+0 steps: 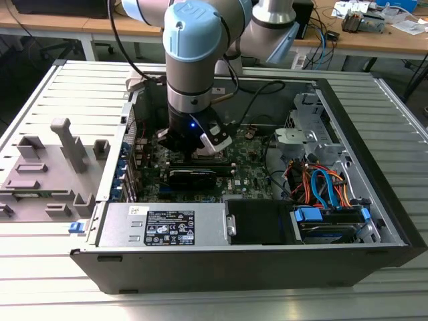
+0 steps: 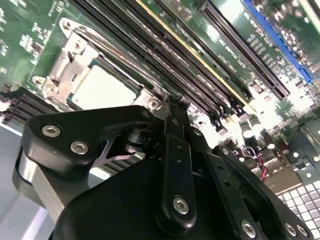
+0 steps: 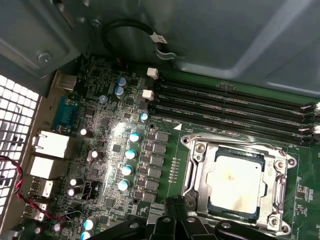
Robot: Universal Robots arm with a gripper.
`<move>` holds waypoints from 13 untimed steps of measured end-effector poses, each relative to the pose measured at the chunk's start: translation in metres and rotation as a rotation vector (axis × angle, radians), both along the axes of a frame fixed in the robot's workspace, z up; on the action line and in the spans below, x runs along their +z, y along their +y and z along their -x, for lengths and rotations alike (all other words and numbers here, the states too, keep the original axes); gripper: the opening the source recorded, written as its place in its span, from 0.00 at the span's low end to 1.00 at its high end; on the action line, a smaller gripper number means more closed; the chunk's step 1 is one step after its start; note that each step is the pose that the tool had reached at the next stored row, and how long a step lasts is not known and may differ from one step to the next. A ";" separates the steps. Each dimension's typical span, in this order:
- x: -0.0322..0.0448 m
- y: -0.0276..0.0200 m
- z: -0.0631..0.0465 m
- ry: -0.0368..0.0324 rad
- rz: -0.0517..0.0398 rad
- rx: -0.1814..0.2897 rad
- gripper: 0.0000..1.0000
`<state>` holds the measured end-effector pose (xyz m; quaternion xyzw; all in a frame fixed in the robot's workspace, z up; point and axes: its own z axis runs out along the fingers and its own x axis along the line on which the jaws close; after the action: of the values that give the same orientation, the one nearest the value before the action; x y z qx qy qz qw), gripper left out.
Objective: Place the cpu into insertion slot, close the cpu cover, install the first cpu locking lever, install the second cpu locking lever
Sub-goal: 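Install the second cpu locking lever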
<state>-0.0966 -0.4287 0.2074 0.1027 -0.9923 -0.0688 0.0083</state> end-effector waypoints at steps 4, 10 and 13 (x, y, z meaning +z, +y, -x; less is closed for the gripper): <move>-0.0003 0.0000 -0.028 0.0171 0.0001 0.000 0.11; -0.0005 0.0001 -0.051 0.0260 0.0078 -0.020 0.11; -0.0004 0.0001 -0.052 0.0259 0.0439 -0.067 0.11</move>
<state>-0.0448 -0.4287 0.2069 0.0683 -0.9963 -0.0486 0.0211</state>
